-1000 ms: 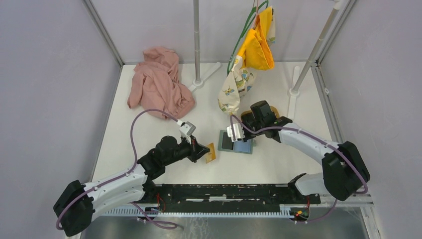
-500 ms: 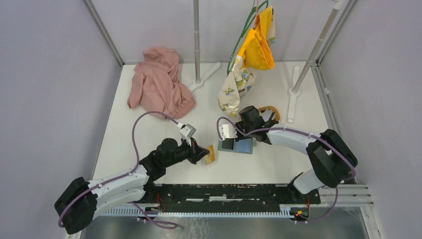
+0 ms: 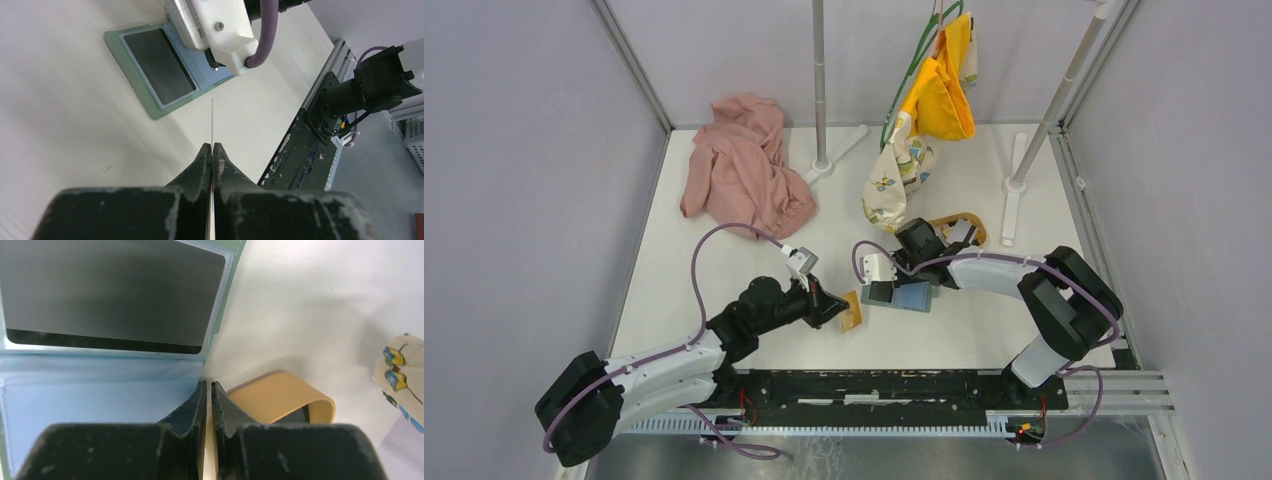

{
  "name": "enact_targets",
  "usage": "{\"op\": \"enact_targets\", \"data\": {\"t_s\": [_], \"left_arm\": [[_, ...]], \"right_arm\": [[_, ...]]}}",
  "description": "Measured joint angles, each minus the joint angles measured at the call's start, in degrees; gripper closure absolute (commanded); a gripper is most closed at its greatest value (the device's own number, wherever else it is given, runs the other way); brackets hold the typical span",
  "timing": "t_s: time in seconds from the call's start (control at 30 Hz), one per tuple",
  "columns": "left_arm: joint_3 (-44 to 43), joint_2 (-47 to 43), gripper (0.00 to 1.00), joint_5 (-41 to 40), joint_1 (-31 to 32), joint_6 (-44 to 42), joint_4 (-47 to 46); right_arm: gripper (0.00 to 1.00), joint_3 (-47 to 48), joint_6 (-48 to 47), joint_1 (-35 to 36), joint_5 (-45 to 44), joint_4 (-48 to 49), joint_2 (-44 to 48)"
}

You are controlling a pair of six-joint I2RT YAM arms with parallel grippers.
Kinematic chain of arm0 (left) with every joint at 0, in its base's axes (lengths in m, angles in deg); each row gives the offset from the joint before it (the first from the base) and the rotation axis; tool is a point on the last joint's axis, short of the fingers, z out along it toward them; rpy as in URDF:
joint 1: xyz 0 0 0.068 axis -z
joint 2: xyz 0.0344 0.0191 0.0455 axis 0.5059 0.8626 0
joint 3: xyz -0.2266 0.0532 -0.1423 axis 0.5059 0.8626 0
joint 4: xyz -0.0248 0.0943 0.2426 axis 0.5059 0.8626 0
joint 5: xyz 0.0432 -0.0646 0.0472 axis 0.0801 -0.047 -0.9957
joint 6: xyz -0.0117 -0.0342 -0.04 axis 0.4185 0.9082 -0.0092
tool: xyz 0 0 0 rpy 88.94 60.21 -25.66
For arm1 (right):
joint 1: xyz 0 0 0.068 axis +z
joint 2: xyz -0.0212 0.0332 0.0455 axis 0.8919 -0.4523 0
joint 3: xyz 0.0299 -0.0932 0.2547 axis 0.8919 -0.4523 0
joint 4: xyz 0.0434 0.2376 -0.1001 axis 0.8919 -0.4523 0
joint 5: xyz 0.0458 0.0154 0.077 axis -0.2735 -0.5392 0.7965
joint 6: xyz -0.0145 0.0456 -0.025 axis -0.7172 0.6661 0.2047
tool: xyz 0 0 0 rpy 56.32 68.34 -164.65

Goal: Put the credit cards into the card holder
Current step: Insert the credit card into the card holder.

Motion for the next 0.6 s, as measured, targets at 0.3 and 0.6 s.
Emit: {"op": "enact_targets", "data": {"t_s": [0.3,0.6], "left_arm": [[0.1,1.9,0.98,2.8,0.0,2.1,-2.5],[3.1,9.7,0.98,6.9,0.0,10.3,-13.2]], "right_arm": [[0.89,2.0,-2.5,0.0,13.4,-6.4,0.4],[0.74,2.4,0.1,-0.6,23.1,-11.7,2.4]]}}
